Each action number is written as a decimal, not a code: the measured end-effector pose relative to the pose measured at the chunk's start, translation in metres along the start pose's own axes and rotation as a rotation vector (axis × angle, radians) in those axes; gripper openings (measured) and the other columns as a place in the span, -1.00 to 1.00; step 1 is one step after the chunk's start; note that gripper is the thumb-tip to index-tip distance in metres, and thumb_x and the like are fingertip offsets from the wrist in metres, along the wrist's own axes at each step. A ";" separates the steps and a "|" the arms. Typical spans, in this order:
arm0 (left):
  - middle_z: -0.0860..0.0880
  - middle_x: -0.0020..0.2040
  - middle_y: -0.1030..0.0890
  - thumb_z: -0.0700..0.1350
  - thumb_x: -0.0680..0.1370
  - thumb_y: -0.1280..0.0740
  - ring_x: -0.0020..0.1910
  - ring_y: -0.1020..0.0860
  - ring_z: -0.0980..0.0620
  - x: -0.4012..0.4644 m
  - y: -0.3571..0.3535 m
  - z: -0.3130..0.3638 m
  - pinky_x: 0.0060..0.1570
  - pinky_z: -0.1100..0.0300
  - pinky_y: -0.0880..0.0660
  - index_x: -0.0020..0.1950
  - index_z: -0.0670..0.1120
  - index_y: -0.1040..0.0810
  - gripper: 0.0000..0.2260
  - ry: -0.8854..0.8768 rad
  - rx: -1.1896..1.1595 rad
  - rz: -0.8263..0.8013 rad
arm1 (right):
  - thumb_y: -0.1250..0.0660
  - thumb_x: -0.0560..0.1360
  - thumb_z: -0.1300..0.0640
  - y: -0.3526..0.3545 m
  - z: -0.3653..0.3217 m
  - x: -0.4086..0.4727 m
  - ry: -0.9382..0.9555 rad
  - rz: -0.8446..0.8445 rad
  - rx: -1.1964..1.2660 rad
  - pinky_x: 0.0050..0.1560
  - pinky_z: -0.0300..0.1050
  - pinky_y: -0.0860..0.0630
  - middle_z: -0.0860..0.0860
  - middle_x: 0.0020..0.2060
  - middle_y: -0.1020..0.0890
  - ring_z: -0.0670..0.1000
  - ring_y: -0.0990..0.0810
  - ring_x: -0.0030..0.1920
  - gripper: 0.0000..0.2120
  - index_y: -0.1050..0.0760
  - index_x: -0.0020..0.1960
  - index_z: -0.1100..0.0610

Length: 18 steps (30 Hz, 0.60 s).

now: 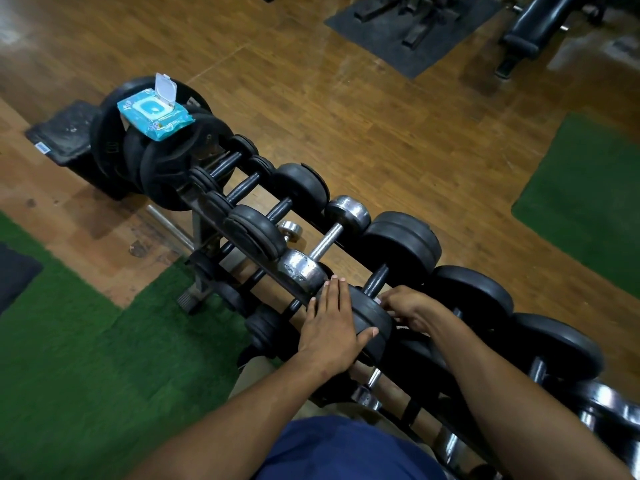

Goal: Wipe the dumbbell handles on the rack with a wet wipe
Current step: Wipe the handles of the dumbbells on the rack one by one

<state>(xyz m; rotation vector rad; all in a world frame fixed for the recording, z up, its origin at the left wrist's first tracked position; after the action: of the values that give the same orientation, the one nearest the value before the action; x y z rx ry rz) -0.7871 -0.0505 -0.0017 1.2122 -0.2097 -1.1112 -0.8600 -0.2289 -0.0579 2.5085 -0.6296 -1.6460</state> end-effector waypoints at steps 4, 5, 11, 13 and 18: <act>-0.07 0.66 0.30 0.42 0.59 -0.08 0.63 0.27 -0.02 0.000 0.000 0.000 0.61 -0.07 0.15 0.64 -0.13 0.33 -0.06 -0.005 0.012 -0.008 | -0.21 0.46 0.39 0.005 0.002 0.000 -0.003 -0.020 0.110 -0.48 -0.26 -0.19 0.02 -0.53 -0.37 -0.07 -0.24 -0.57 -0.79 -0.52 -0.23 0.15; -0.07 0.66 0.30 0.42 0.59 -0.07 0.63 0.27 -0.02 0.000 0.000 0.000 0.61 -0.07 0.15 0.64 -0.13 0.34 -0.06 -0.003 0.016 -0.009 | -0.21 0.46 0.40 0.002 0.002 0.001 -0.011 -0.004 0.147 -0.47 -0.25 -0.22 0.02 -0.54 -0.42 -0.08 -0.29 -0.58 -0.78 -0.52 -0.23 0.15; -0.06 0.66 0.28 0.42 0.59 -0.09 0.64 0.26 -0.01 0.000 -0.001 0.000 0.61 -0.06 0.14 0.64 -0.12 0.32 -0.06 -0.003 0.008 0.004 | -0.21 0.49 0.40 -0.011 -0.006 0.001 -0.013 0.016 0.164 -0.38 -0.24 -0.42 0.08 -0.30 -0.61 -0.02 -0.53 -0.34 -0.77 -0.63 -0.07 0.21; -0.06 0.66 0.27 0.43 0.58 -0.08 0.64 0.26 -0.02 0.000 0.000 0.000 0.61 -0.07 0.13 0.64 -0.12 0.32 -0.06 -0.002 0.016 0.004 | -0.22 0.46 0.45 -0.007 -0.004 0.003 -0.015 -0.007 0.265 -0.36 -0.22 -0.47 0.13 -0.28 -0.61 0.00 -0.55 -0.34 -0.78 -0.61 -0.13 0.24; -0.07 0.66 0.28 0.43 0.59 -0.07 0.64 0.26 -0.02 0.000 0.001 0.000 0.61 -0.08 0.12 0.64 -0.12 0.32 -0.06 0.002 0.021 -0.009 | -0.26 0.50 0.48 0.017 0.003 0.020 0.030 0.231 0.705 -0.37 -0.22 -0.48 0.14 -0.43 -0.58 -0.03 -0.52 -0.47 -0.79 -0.51 -0.21 0.24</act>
<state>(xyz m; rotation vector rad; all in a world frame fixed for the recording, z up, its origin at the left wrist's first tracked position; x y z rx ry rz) -0.7865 -0.0508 -0.0015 1.2340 -0.2150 -1.1180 -0.8610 -0.2515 -0.0713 2.7112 -1.6694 -1.4739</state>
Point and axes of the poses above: each hand's wrist, its own x-axis towards the middle knuckle, its own y-axis out of the back of the hand, z = x × y, the point moved 3 cm from there along x, towards the middle knuckle
